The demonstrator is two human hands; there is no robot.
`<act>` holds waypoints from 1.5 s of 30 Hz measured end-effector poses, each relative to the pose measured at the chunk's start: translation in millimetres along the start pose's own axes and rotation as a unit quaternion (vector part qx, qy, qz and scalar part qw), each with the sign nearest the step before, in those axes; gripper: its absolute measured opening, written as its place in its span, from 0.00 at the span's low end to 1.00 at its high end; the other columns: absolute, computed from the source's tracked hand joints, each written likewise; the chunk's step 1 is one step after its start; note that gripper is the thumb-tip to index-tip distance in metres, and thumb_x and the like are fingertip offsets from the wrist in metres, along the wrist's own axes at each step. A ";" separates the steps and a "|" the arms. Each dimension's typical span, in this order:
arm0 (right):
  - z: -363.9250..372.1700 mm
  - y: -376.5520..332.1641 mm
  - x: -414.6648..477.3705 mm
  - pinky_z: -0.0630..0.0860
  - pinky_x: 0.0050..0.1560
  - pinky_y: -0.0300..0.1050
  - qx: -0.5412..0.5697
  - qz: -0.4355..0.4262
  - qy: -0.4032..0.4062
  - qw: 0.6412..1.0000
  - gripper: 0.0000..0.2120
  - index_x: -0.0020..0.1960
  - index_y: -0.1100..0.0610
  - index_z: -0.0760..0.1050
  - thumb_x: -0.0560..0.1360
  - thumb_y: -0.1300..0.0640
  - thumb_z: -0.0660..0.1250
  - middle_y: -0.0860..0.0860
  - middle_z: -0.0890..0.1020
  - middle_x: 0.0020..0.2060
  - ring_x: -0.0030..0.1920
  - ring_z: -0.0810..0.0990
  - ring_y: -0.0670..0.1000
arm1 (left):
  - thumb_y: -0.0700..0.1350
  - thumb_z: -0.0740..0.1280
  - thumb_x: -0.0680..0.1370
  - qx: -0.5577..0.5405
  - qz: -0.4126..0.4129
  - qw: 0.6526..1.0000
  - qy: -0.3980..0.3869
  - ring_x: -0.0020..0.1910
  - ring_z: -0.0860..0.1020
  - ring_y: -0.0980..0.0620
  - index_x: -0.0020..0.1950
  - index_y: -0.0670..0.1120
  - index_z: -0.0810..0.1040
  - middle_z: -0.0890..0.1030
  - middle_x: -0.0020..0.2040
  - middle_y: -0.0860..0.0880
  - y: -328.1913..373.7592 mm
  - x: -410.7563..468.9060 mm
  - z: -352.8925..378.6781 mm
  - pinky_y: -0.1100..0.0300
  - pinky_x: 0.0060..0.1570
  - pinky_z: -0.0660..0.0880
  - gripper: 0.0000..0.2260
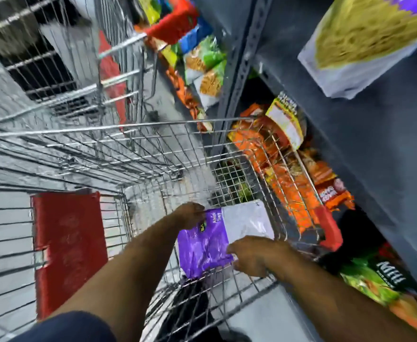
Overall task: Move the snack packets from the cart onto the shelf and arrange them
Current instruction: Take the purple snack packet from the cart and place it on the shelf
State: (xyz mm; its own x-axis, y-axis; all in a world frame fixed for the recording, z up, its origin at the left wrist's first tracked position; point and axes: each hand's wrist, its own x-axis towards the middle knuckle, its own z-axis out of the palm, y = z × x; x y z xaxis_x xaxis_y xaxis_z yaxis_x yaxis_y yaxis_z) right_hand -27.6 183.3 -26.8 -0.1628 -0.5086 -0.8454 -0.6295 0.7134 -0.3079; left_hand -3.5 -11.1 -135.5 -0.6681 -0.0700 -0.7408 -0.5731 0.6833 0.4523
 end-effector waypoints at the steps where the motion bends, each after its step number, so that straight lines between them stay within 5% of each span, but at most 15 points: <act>1: 3.8 1.1 8.0 0.72 0.62 0.51 0.004 0.005 -0.016 1.000 0.19 0.66 0.58 0.69 0.77 0.53 0.61 0.60 0.75 0.64 0.63 0.73 0.61 | 0.45 0.62 0.80 0.029 0.012 0.999 -0.015 0.54 0.81 0.40 0.59 0.40 0.78 0.81 0.58 0.37 -0.5 7.3 6.6 0.58 0.50 0.76 0.13; 8: 12.1 5.6 36.9 0.75 0.58 0.57 0.022 0.033 -0.059 0.997 0.18 0.64 0.57 0.70 0.75 0.53 0.63 0.61 0.77 0.59 0.58 0.76 0.63 | 0.54 0.56 0.76 0.167 0.078 0.983 -0.003 0.55 0.80 0.40 0.50 0.43 0.79 0.84 0.51 0.39 2.5 31.7 10.3 0.52 0.58 0.74 0.19; 13: 15.7 12.3 38.0 0.66 0.69 0.53 0.004 0.040 -0.069 0.997 0.25 0.71 0.61 0.61 0.77 0.55 0.61 0.63 0.67 0.70 0.69 0.67 0.63 | 0.49 0.58 0.81 0.115 0.079 0.989 -0.040 0.53 0.80 0.37 0.52 0.40 0.77 0.82 0.52 0.35 6.8 39.4 3.2 0.51 0.53 0.76 0.14; 16: 15.3 16.4 30.2 0.64 0.70 0.56 0.006 0.052 -0.015 0.998 0.28 0.72 0.58 0.59 0.75 0.55 0.64 0.61 0.61 0.74 0.71 0.63 0.62 | 0.49 0.56 0.81 0.106 0.091 0.989 -0.052 0.51 0.80 0.39 0.50 0.41 0.75 0.82 0.51 0.37 13.2 37.1 -7.3 0.51 0.51 0.76 0.13; 21: 19.8 13.8 12.8 0.71 0.64 0.59 -0.001 0.110 0.082 0.990 0.34 0.68 0.56 0.61 0.67 0.55 0.72 0.59 0.67 0.69 0.66 0.69 0.62 | 0.50 0.58 0.81 -0.010 0.152 0.987 -0.043 0.37 0.75 0.48 0.33 0.47 0.70 0.76 0.34 0.45 38.3 30.3 -37.7 0.50 0.45 0.75 0.18; 26: 12.8 11.6 -7.6 0.76 0.57 0.58 0.074 0.156 0.216 0.961 0.43 0.69 0.59 0.59 0.62 0.47 0.75 0.57 0.68 0.65 0.62 0.74 0.61 | 0.46 0.62 0.80 -0.184 0.122 0.975 -0.037 0.28 0.66 0.52 0.29 0.47 0.69 0.69 0.28 0.49 81.4 4.9 -61.9 0.60 0.30 0.63 0.19; 30: -1.1 5.0 -37.6 0.78 0.47 0.53 0.057 0.127 0.353 0.925 0.15 0.54 0.55 0.73 0.67 0.59 0.66 0.57 0.80 0.52 0.52 0.80 0.63 | 0.43 0.63 0.79 -0.257 0.116 0.959 -0.037 0.19 0.68 0.56 0.31 0.47 0.71 0.73 0.21 0.53 102.5 -21.2 -89.0 0.68 0.22 0.64 0.16; 35: -1.9 -11.6 -68.2 0.76 0.42 0.45 0.202 0.021 0.501 0.841 0.19 0.51 0.50 0.77 0.63 0.64 0.65 0.51 0.84 0.46 0.47 0.81 0.55 | 0.34 0.60 0.80 -0.231 0.169 0.955 -0.084 0.12 0.66 0.62 0.45 0.47 0.76 0.80 0.25 0.56 134.4 -79.8 -150.2 0.73 0.12 0.59 0.10; 39: -11.6 -24.5 -108.3 0.71 0.47 0.32 0.354 0.016 0.620 0.700 0.10 0.47 0.48 0.79 0.67 0.54 0.64 0.47 0.84 0.41 0.43 0.75 0.38 | 0.31 0.56 0.80 -0.277 0.228 0.922 -0.147 0.22 0.78 0.63 0.43 0.38 0.80 0.84 0.26 0.53 177.9 -132.6 -187.3 0.74 0.22 0.73 0.14; 42: -30.5 -31.4 -164.5 0.69 0.40 0.34 0.366 0.005 0.708 0.604 0.17 0.39 0.55 0.77 0.70 0.43 0.59 0.43 0.82 0.32 0.37 0.75 0.37 | 0.39 0.62 0.75 -0.333 0.282 0.877 -0.200 0.27 0.82 0.55 0.38 0.40 0.84 0.85 0.30 0.48 219.2 -164.6 -205.2 0.66 0.28 0.80 0.11; 45: -53.3 -27.6 -219.9 0.68 0.34 0.25 0.415 -0.007 0.754 0.510 0.15 0.34 0.53 0.75 0.73 0.44 0.61 0.38 0.80 0.27 0.31 0.74 0.33 | 0.52 0.64 0.70 -0.341 0.321 0.854 -0.228 0.24 0.81 0.53 0.36 0.44 0.83 0.84 0.27 0.47 272.8 -199.2 -212.8 0.63 0.28 0.78 0.14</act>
State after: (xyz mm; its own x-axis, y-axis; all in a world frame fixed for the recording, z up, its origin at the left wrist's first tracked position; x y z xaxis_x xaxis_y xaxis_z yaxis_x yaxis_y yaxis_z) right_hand -14.9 249.8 190.9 -0.9551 0.1369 0.2626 -0.2024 0.3455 -0.9163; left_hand -127.7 34.6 241.2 -0.7831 0.5564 -0.2780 -0.4062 -0.1190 0.9060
